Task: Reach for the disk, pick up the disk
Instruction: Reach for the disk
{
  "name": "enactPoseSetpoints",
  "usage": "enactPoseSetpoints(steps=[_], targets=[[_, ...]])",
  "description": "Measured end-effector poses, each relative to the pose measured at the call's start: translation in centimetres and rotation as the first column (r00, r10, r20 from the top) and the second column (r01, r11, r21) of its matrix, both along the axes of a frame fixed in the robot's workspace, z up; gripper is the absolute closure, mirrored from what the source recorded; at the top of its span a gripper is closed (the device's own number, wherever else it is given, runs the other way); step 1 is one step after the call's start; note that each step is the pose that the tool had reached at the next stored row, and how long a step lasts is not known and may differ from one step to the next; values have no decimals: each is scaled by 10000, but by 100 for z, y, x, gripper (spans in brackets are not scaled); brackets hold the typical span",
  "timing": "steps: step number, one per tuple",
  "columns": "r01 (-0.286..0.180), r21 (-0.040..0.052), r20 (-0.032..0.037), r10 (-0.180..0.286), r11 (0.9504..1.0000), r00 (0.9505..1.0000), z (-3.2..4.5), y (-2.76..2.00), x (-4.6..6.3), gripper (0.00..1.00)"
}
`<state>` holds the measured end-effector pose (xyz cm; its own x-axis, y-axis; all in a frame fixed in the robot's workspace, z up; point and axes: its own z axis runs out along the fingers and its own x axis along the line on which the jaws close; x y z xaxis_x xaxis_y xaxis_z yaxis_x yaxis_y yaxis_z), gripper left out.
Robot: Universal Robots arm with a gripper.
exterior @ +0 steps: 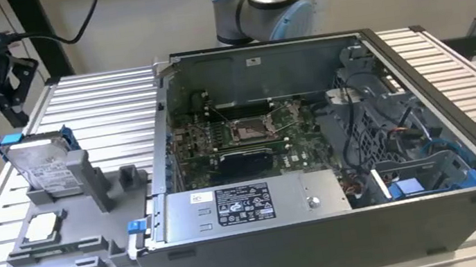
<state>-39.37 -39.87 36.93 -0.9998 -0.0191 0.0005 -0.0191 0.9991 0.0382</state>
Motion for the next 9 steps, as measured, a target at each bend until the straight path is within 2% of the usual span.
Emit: enactPoseSetpoints(steps=[9], targets=[[0,0,0,0,10000,10000,-1,20,-118,100]])
